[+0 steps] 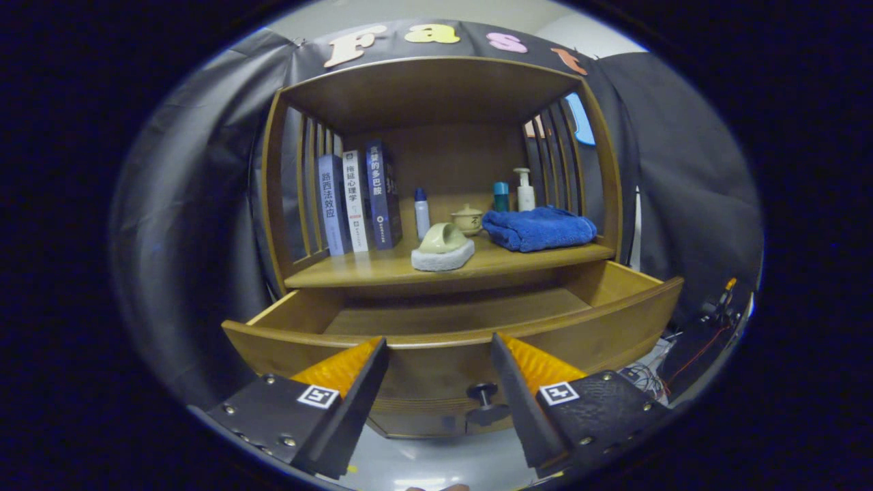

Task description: Pull open the drawer, take out the items inside it, and place them on the countertop above the cabinet.

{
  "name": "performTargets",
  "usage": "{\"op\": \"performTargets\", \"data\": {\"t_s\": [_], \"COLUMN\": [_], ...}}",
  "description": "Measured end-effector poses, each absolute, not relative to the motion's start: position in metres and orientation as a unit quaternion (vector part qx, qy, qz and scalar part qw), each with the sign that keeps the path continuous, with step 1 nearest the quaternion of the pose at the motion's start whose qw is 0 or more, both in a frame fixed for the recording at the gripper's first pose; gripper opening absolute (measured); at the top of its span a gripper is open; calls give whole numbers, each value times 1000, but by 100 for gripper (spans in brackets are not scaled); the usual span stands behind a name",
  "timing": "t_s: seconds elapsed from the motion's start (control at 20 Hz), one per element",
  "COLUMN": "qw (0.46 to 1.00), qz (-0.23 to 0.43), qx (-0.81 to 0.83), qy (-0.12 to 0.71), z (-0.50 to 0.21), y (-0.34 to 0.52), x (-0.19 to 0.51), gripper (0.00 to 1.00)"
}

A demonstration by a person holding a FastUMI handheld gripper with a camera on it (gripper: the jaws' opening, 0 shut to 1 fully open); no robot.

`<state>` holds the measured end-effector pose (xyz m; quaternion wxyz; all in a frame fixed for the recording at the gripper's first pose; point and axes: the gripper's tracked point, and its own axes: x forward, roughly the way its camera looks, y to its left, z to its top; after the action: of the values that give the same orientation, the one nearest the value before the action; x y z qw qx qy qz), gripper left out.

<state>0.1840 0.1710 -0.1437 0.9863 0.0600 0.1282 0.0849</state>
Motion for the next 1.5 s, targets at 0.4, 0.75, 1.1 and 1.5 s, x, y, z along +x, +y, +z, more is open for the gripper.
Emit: {"op": "performTargets", "data": {"t_s": [0.4,0.75,1.1,1.5], "qw": [986,986,986,986], "qz": [93,94,96,96], "qx": [56,51,53,53], "qy": [124,129,126,126], "z": [-147,-148,-149,-150], "y": [176,185,191,196], "x": [220,254,279,299], "gripper": [92,92,92,92]}}
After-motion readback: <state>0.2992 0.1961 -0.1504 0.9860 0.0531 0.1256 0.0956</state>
